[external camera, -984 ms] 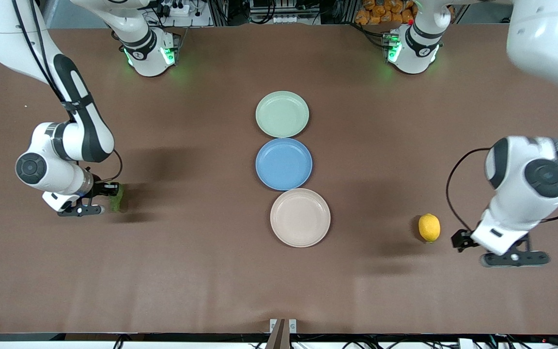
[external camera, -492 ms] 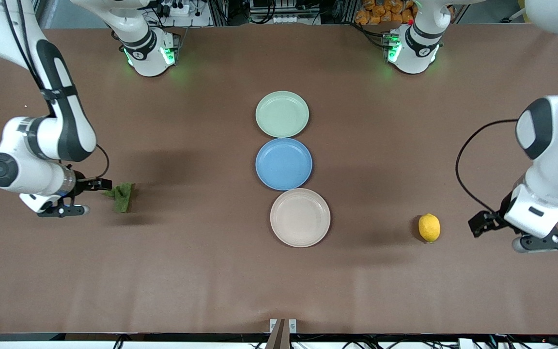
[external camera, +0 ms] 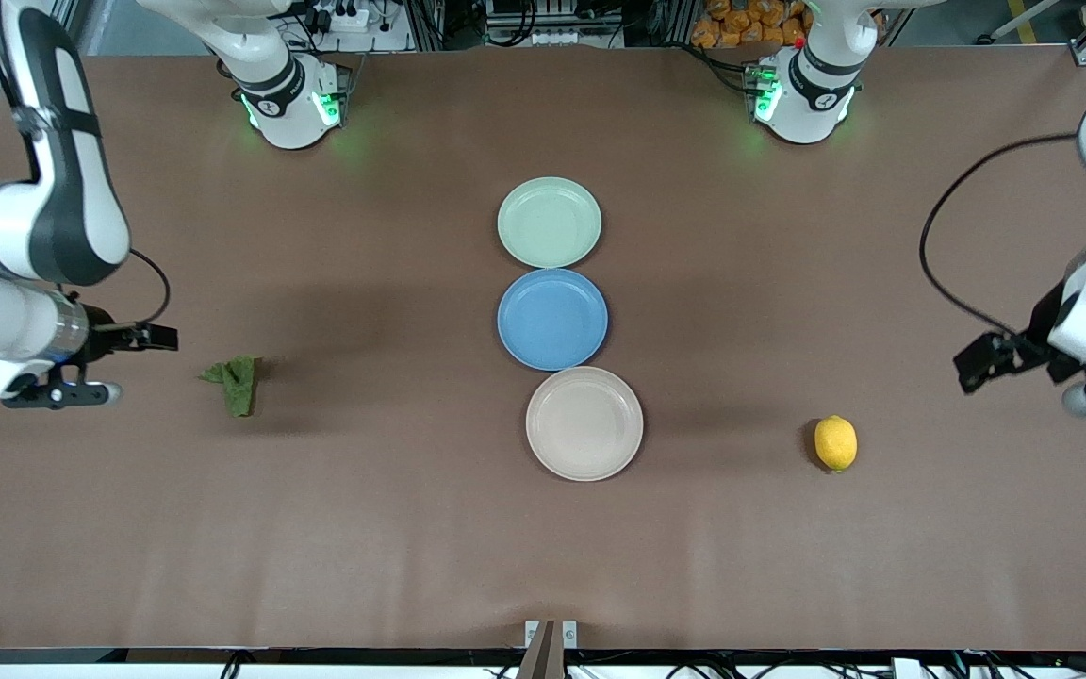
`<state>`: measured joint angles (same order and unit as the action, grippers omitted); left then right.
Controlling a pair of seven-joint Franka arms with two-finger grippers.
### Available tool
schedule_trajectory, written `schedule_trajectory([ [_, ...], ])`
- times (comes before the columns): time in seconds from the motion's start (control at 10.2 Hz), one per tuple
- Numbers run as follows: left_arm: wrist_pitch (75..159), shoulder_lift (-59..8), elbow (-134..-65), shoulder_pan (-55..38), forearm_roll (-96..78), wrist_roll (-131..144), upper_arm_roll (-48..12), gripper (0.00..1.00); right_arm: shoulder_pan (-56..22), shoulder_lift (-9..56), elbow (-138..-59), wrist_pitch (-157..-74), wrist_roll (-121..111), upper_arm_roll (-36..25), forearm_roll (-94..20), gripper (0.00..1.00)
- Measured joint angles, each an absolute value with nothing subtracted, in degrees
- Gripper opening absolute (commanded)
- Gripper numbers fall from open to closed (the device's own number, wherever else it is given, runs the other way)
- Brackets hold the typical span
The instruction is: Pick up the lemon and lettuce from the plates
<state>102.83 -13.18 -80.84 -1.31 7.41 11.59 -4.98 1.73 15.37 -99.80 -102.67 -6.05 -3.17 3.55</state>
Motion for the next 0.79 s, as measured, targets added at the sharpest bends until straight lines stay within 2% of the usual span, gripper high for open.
schedule_trajectory([
  [0.3, 100.83, -10.01, -80.91, -1.48, 6.68, 9.36, -5.51, 1.00, 1.25, 13.74, -91.18, -90.02, -6.09, -3.10, 4.40, 1.00],
  [0.79, 94.79, -5.86, -81.21, -1.11, 6.12, 7.44, -5.13, 1.00, 1.09, 9.19, -88.02, -87.03, -6.09, -3.09, 4.53, 1.00],
])
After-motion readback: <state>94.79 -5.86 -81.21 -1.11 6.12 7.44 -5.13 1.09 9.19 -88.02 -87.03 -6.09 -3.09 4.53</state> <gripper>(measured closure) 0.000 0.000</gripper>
